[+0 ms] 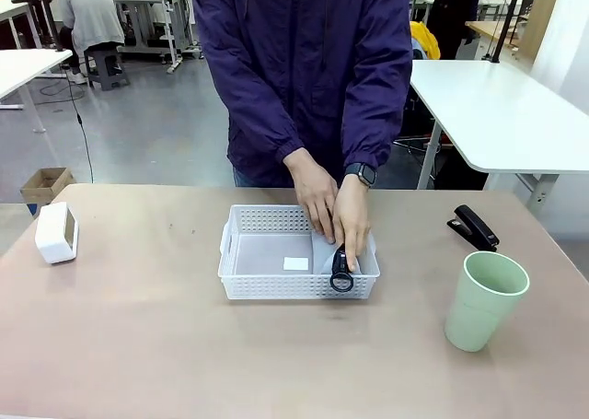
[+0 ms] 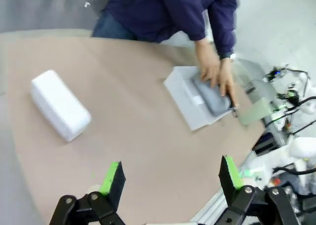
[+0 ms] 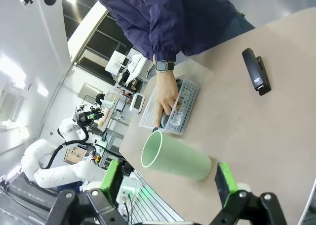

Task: Efficiently arrange items inside the basket to fit them all.
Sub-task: Pick up the Digital clock and place it inside the Organizing basket.

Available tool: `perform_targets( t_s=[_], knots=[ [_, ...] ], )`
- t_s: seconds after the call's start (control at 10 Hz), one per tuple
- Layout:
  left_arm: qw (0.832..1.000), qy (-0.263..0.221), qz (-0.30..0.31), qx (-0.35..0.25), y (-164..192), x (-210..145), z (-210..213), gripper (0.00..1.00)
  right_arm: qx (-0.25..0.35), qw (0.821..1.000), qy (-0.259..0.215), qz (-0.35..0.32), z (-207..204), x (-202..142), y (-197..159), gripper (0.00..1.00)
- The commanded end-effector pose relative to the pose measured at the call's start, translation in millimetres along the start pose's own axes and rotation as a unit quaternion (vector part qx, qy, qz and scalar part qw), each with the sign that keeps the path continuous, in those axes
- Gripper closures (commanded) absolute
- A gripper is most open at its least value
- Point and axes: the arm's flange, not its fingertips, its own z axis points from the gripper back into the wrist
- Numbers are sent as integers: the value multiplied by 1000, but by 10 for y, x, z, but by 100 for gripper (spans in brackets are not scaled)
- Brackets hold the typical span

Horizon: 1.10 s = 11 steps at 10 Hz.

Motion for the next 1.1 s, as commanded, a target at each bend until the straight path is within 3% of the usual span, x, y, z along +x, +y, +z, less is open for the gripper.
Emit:
perform_targets(
  t_s=[0.0, 0.3, 0.6, 0.7, 1.0],
  knots=[
    [990, 102, 21, 99, -308, 263, -38, 0, 9, 1000, -11, 16, 1, 31, -1, 0],
    [949, 220, 39, 222, -561, 862, -206, 0, 9, 1000, -11, 16, 1, 31, -1, 0],
    [910, 277, 46, 305, -657, 1400, -760, 0, 9, 1000, -11, 16, 1, 31, -1, 0],
    [909, 282, 45, 305, -644, 1525, -897, 0, 9, 1000, -11, 16, 1, 31, -1, 0],
    [944, 175, 67, 272, -696, 1682, -925, 0, 9, 1000, -11, 16, 1, 31, -1, 0]
  ],
)
